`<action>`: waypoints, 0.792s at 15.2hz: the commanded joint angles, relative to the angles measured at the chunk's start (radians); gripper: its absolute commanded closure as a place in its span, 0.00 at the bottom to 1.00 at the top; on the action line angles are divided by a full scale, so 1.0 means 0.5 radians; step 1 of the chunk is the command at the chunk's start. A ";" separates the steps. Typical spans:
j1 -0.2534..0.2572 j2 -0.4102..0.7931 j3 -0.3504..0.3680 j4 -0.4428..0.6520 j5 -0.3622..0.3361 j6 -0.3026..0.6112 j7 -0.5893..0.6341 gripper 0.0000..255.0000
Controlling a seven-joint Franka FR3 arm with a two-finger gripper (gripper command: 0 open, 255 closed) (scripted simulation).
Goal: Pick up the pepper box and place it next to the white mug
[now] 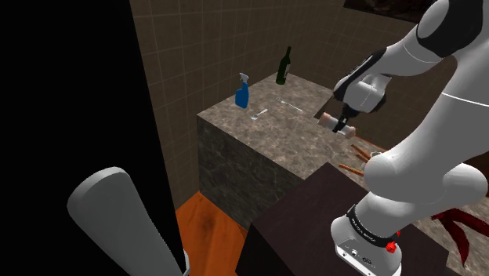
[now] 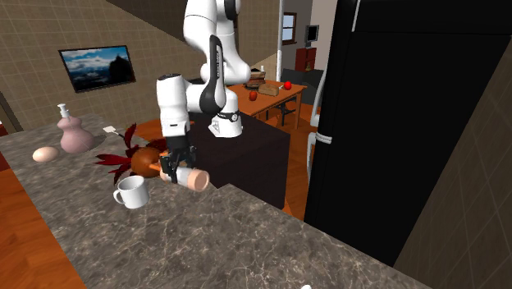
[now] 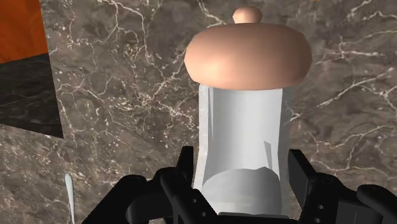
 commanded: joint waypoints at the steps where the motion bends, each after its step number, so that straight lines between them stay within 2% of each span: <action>1: -0.093 -0.015 0.000 -0.018 0.055 -0.008 -0.153 1.00; 12: -0.582 0.004 -0.080 0.051 0.291 -0.160 -0.916 1.00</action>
